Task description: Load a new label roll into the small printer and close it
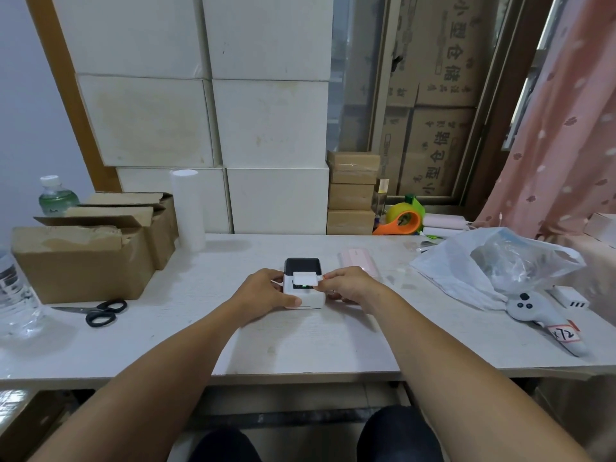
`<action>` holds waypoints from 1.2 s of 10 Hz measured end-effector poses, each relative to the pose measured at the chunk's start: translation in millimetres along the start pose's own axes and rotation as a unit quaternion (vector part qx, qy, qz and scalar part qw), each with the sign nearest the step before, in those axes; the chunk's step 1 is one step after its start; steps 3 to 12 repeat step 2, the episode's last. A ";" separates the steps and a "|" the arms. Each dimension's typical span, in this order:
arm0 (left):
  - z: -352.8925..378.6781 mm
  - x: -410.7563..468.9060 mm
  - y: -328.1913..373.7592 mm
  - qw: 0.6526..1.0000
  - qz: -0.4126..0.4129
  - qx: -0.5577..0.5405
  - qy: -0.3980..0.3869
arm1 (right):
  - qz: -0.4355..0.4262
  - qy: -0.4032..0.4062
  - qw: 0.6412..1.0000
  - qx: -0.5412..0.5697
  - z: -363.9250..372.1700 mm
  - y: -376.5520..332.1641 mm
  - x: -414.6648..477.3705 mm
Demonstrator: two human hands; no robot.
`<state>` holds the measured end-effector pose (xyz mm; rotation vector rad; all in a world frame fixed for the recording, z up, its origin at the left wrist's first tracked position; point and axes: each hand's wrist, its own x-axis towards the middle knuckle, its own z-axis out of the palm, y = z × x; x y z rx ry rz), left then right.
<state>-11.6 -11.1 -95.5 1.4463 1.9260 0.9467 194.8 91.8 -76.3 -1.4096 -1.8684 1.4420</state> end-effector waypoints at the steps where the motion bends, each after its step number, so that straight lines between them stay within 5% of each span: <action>1: -12.7 6.7 6.3 0.998 -0.033 0.021 -0.052 | 0.036 -0.041 0.998 -0.043 -11.8 -11.7 1.9; 2: -33.4 19.4 15.4 0.991 -0.061 0.062 -0.099 | 0.043 -0.055 0.990 -0.120 -24.6 -26.3 8.8; 12: -33.4 19.4 15.4 0.991 -0.061 0.062 -0.099 | 0.043 -0.055 0.990 -0.120 -24.6 -26.3 8.8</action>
